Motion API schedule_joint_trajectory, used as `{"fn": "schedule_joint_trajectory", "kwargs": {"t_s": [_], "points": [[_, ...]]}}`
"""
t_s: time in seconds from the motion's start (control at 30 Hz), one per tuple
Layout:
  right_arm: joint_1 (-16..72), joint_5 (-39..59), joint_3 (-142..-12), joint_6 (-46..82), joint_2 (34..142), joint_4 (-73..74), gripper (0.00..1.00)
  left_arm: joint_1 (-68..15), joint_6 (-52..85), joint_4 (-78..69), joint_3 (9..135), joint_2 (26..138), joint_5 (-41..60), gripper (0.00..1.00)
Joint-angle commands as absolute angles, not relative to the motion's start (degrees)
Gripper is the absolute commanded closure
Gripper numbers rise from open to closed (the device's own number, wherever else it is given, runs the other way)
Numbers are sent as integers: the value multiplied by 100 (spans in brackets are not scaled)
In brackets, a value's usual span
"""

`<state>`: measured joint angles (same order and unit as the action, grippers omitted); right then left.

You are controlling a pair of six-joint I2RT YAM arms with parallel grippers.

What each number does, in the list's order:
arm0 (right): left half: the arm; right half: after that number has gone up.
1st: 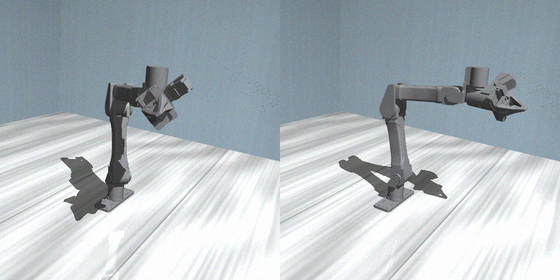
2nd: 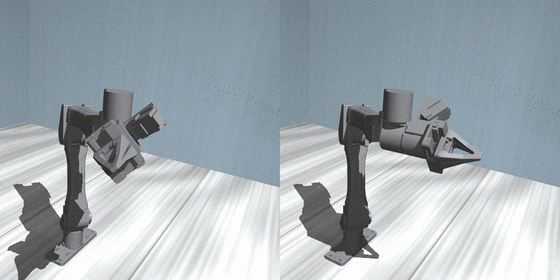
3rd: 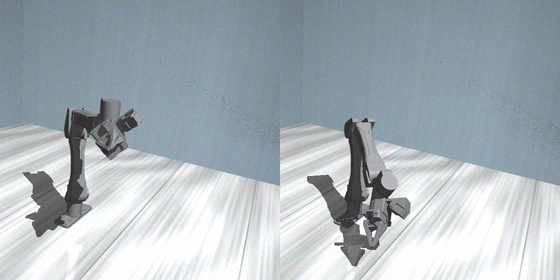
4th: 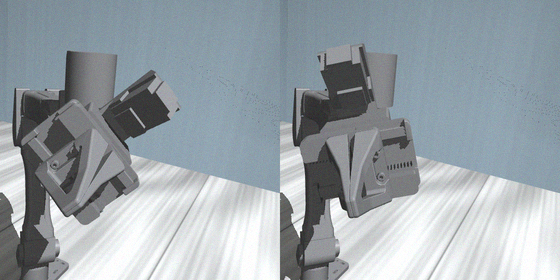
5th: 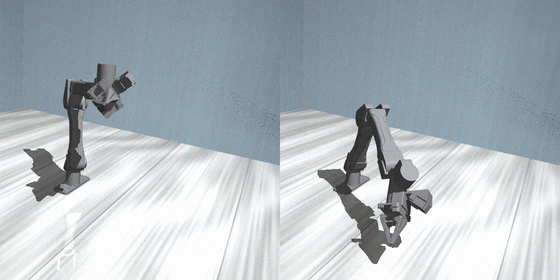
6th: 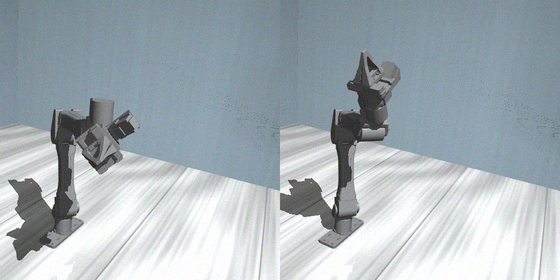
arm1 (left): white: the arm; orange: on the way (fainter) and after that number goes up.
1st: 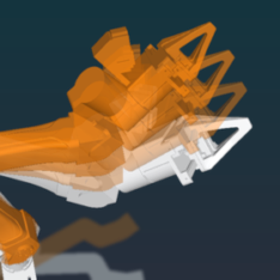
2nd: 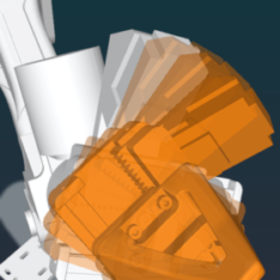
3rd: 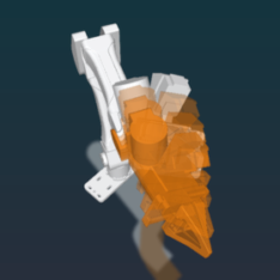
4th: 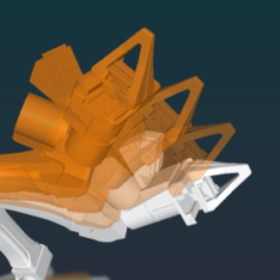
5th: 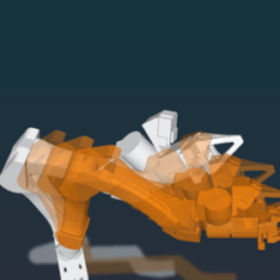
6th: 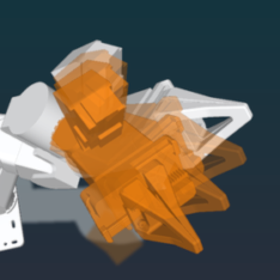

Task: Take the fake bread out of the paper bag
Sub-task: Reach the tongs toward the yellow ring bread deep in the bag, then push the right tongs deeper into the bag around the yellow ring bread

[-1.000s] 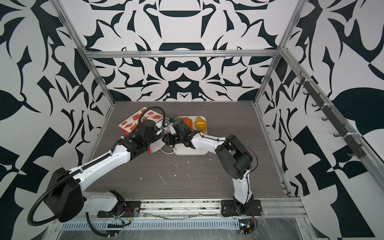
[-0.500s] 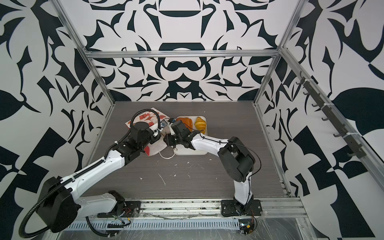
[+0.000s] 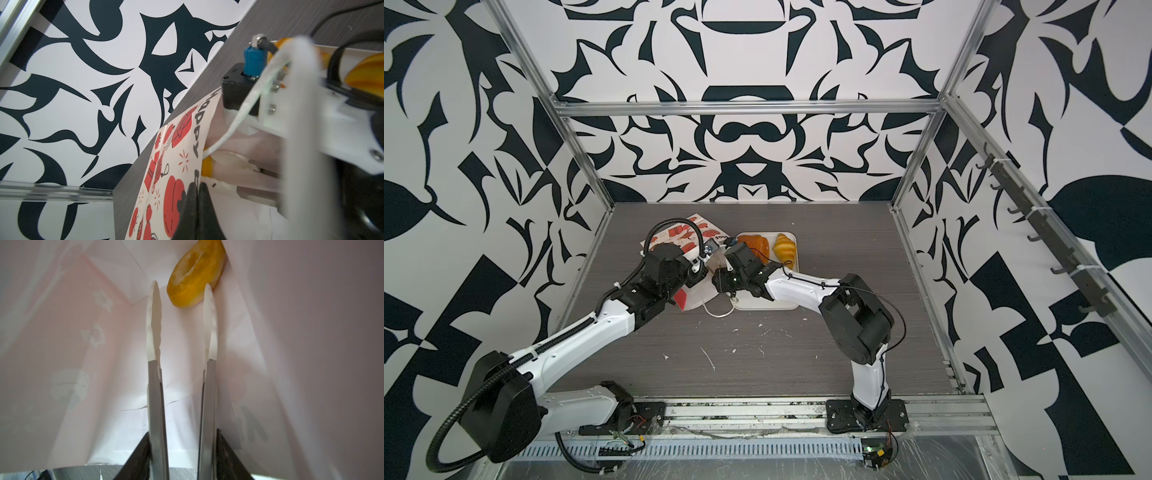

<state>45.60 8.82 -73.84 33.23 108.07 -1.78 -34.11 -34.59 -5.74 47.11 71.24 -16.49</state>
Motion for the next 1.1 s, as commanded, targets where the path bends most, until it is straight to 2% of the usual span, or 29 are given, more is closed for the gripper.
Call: {"fn": "schedule_joint_trajectory", "kwargs": {"t_s": [0.0,0.7,1.07], "points": [[4570,923,-7441,3635,10759,240,51,-3393,-3285,-869,4555,7187,-1360,100],[4430,1604,-7400,5049,11188,827,50,-3393,-3261,-795,4452,7042,-1169,100],[4345,2162,-7566,5311,11316,1090,50,-3401,-3270,-766,4421,6980,-1104,100]]}}
